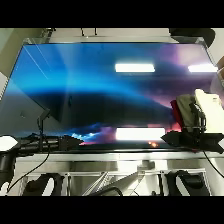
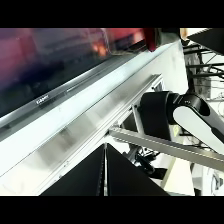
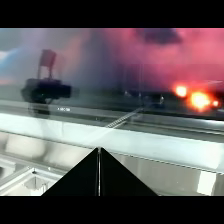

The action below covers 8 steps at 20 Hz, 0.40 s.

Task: Fold the shirts.

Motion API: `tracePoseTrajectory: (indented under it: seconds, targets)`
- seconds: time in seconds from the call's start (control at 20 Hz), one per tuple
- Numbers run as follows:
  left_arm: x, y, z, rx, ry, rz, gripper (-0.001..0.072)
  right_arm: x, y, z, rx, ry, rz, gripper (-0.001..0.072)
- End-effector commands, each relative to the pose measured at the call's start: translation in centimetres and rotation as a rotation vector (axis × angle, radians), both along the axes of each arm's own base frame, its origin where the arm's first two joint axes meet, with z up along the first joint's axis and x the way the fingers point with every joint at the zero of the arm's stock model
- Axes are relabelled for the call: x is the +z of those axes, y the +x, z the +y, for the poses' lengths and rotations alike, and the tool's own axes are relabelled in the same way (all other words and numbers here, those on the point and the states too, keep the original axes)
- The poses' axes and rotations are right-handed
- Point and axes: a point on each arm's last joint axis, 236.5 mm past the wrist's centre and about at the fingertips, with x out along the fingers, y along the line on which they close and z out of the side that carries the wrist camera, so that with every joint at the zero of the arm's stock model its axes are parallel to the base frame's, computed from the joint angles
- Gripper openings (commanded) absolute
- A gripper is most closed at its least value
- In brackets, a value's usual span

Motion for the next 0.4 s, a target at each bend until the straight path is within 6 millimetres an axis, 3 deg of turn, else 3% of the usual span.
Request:
tracePoseTrajectory:
  seconds: [0.0, 0.35]
  targets:
    - [-0.13, -0.5, -0.05, 0.008, 0.006, -0.025, 0.0015, -0.23, -0.3, 0.23, 0.009, 0.003, 0.003, 0.002]
    - [0.25, -0.76, -0.09, 0.007, 0.01, -0.053, 0.0015, -0.24, -0.31, 0.23, 0.01, 0.002, 0.004, 0.002]
